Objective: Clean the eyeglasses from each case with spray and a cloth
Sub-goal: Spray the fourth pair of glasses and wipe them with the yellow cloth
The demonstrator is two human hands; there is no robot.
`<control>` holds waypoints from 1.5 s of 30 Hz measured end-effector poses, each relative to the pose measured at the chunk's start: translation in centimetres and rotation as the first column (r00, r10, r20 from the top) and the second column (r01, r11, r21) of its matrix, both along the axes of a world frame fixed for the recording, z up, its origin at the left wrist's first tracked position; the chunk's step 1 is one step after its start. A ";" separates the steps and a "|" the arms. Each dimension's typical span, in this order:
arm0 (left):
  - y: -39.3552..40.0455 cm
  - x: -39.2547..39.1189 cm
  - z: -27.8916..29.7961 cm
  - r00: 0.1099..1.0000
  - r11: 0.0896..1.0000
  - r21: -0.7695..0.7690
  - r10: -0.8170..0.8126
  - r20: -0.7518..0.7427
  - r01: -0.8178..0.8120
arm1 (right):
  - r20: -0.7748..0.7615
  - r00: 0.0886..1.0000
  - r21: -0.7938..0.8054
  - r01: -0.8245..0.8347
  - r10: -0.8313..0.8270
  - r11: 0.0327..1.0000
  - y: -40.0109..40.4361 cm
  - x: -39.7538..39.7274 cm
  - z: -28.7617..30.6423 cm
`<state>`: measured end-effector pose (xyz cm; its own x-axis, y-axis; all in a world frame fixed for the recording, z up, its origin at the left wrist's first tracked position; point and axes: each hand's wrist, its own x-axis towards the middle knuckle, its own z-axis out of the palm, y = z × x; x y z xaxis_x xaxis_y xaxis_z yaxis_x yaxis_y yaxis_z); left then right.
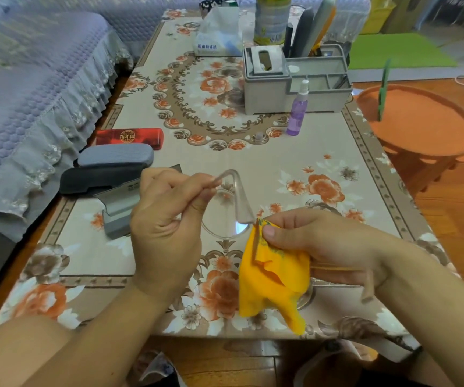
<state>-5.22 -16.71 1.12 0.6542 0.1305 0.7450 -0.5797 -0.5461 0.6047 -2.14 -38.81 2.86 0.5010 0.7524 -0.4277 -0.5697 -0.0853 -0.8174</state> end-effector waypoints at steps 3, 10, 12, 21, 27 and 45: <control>-0.1 -0.1 0.2 1.000 1.000 -0.002 0.002 0.002 -0.002 | 0.015 1.000 -0.009 0.020 -0.020 1.000 0.4 -0.1 -0.7; -0.1 0.0 0.3 0.998 0.998 0.022 -0.052 -0.041 0.052 | 0.205 0.978 -0.119 0.071 -0.046 0.990 0.9 -0.4 -0.5; 0.1 0.2 0.2 0.996 0.999 -0.021 -0.049 -0.068 0.048 | 0.308 0.950 -0.155 0.100 -0.048 0.983 1.1 -0.4 -0.2; 0.9 1.0 0.5 0.995 0.998 0.011 -0.058 -0.081 0.059 | -0.002 0.994 0.037 -0.107 0.107 0.994 0.4 -0.2 -0.5; 0.5 1.0 -0.3 0.978 0.994 -0.017 -0.107 -0.177 0.105 | 0.250 0.968 -0.212 0.067 -0.013 0.975 1.2 -0.8 -1.1; 0.6 0.9 -0.2 0.971 0.986 -0.032 -0.168 -0.169 0.165 | 0.025 0.975 -0.160 -0.215 0.222 0.963 0.6 -0.5 -1.6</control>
<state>-4.36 -16.13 0.91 0.7849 0.0210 0.6193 -0.5492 -0.4393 0.7109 -2.60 -38.19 1.24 0.3520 0.7715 -0.5300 -0.4879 -0.3320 -0.8073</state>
